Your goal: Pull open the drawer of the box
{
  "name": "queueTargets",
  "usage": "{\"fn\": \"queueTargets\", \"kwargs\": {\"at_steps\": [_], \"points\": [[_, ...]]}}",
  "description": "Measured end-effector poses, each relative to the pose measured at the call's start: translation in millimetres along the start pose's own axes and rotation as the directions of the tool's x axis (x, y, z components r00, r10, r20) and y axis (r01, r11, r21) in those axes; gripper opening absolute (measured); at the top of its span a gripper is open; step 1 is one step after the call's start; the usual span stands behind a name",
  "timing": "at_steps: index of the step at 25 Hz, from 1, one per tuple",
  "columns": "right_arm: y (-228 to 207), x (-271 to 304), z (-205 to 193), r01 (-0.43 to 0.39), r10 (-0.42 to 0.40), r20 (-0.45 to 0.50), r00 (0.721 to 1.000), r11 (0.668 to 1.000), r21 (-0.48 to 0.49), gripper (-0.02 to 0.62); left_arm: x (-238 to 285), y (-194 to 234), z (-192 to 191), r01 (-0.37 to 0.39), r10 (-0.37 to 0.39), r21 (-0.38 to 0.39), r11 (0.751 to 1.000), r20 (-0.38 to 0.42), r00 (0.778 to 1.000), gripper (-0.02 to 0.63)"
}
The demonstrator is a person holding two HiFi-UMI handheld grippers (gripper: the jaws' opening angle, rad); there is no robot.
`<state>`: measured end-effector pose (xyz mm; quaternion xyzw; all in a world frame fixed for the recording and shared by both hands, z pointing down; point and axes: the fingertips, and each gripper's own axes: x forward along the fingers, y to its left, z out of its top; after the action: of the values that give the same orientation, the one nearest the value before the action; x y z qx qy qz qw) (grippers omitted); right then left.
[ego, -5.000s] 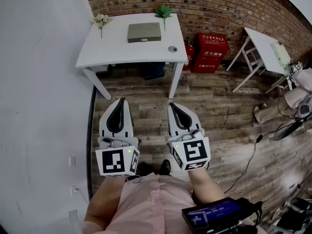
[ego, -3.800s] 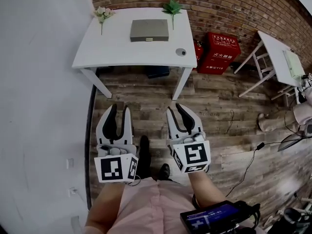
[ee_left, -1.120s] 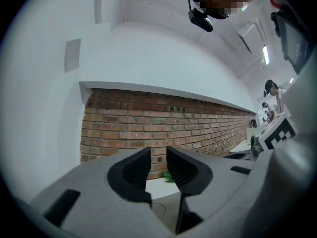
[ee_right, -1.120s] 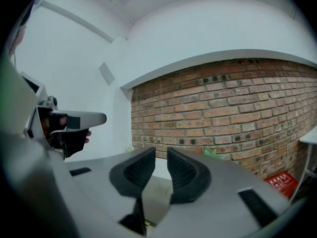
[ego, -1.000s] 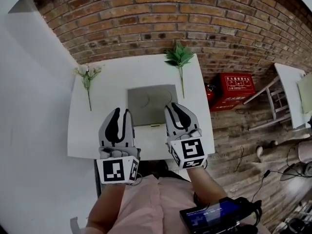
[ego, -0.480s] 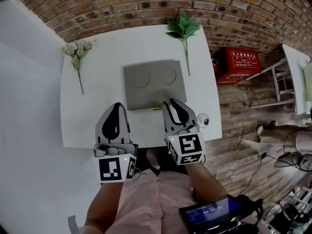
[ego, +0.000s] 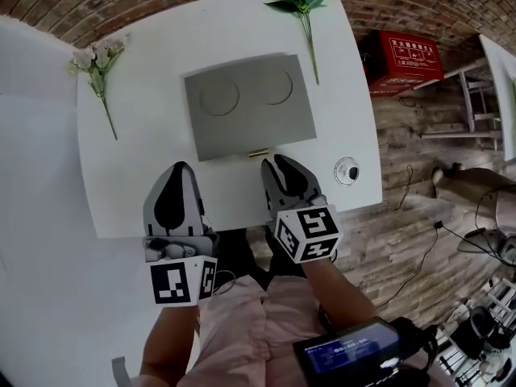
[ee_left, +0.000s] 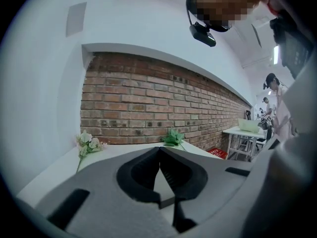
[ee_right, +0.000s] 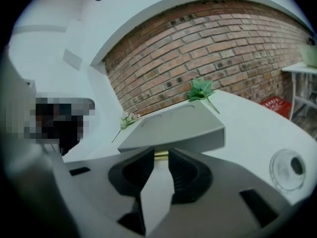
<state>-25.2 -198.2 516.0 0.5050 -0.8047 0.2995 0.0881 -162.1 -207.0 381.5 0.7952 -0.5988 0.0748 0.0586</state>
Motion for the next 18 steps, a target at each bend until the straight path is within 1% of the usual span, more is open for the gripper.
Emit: {"fn": "queueTargets", "kwargs": {"at_steps": [3, 5, 8, 12, 14, 18], "points": [[-5, 5, -7, -0.003, 0.005, -0.013, 1.000, 0.994, 0.112, 0.095, -2, 8, -13, -0.008, 0.007, -0.009, 1.000, -0.030, 1.000, 0.009], [-6, 9, -8, -0.015, 0.020, -0.023, 1.000, 0.980, 0.198, 0.098, -3, 12, -18, -0.012, 0.012, -0.011, 1.000, -0.042, 0.999, 0.009], [-6, 14, -12, -0.028, 0.053, -0.071, 0.996, 0.947, 0.321, 0.106, -2, 15, -17, -0.008, 0.008, -0.012, 1.000, -0.045, 0.999, 0.009], [-5, 22, -20, -0.036, 0.116, -0.154, 0.981, 0.895, 0.444, 0.106, 1, 17, -10, -0.001, 0.000, -0.011, 1.000, -0.032, 0.999, 0.009], [-5, 24, -22, -0.045, 0.144, -0.166, 0.976, 0.869, 0.493, 0.104, 3, 18, -7, 0.000, -0.001, -0.012, 1.000, -0.026, 1.000, 0.009], [-6, 27, -22, -0.062, 0.182, -0.155, 0.971, 0.818, 0.571, 0.086, 5, 20, -4, 0.000, 0.000, -0.016, 1.000, -0.022, 1.000, 0.009]]}}
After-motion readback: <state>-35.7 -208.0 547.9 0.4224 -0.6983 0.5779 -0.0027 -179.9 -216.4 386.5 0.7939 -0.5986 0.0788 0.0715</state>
